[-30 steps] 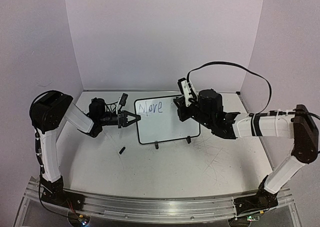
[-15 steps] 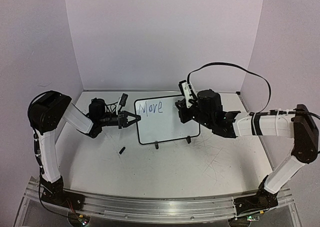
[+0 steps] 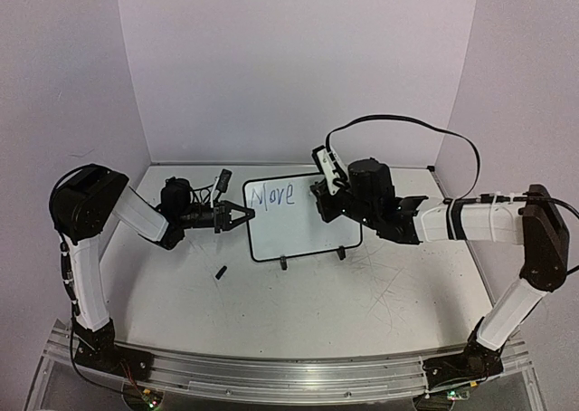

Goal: Write a sentence on the whiteboard
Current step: Write on the whiteboard with the whiteboard marker without the cap.

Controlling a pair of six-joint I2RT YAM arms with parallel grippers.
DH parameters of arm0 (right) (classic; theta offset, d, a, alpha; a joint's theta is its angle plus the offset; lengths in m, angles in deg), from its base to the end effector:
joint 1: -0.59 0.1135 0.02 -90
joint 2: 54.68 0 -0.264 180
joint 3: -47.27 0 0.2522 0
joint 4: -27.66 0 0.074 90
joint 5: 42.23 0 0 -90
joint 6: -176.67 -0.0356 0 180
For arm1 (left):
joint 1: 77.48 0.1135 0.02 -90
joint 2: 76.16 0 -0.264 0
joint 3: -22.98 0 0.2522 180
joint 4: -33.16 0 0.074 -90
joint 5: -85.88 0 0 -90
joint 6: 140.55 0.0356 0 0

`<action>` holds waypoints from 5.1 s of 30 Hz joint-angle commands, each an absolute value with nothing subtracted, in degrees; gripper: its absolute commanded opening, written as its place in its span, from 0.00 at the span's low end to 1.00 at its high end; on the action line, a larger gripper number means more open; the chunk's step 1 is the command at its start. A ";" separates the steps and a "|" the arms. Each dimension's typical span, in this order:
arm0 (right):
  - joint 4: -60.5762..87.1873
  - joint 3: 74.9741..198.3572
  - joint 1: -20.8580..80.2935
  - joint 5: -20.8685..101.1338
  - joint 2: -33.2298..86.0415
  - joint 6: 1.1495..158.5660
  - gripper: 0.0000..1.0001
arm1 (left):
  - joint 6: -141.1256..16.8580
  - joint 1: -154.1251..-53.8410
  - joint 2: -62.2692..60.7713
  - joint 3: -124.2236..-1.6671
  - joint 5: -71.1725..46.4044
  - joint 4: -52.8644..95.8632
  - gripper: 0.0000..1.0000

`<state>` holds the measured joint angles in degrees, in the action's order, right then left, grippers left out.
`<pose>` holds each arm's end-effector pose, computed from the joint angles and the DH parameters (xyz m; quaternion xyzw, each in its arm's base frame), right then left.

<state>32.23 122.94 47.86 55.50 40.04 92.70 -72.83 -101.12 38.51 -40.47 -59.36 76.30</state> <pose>0.2654 0.2802 0.2670 -0.3169 0.7235 0.1653 0.5906 0.3378 -0.1798 0.1435 0.3118 0.6655 -0.5489 0.3982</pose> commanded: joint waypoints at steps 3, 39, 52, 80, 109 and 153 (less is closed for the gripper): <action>35.65 122.94 46.84 56.01 38.96 93.11 0.00 | -70.44 -100.56 36.61 -40.13 -54.24 72.79 0.00; 36.75 129.30 52.56 43.57 49.44 95.73 0.00 | -69.49 -101.24 37.19 -41.09 -54.13 71.10 0.00; 36.78 130.60 54.59 45.14 51.38 96.43 0.00 | -69.21 -101.56 36.77 -40.92 -53.91 70.74 0.00; 37.59 130.41 54.77 48.25 51.69 96.11 0.00 | -67.23 -101.83 34.68 -40.25 -50.69 68.57 0.00; 37.93 131.72 55.21 48.21 53.04 97.51 0.00 | -66.11 -102.18 34.78 -40.82 -49.13 66.73 0.00; 42.73 127.48 46.08 59.26 45.29 96.82 0.00 | -63.53 -102.84 34.67 -41.66 -48.67 63.75 0.00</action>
<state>39.97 125.21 46.11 57.47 45.05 96.91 -67.86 -102.72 35.22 -40.63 -55.37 68.46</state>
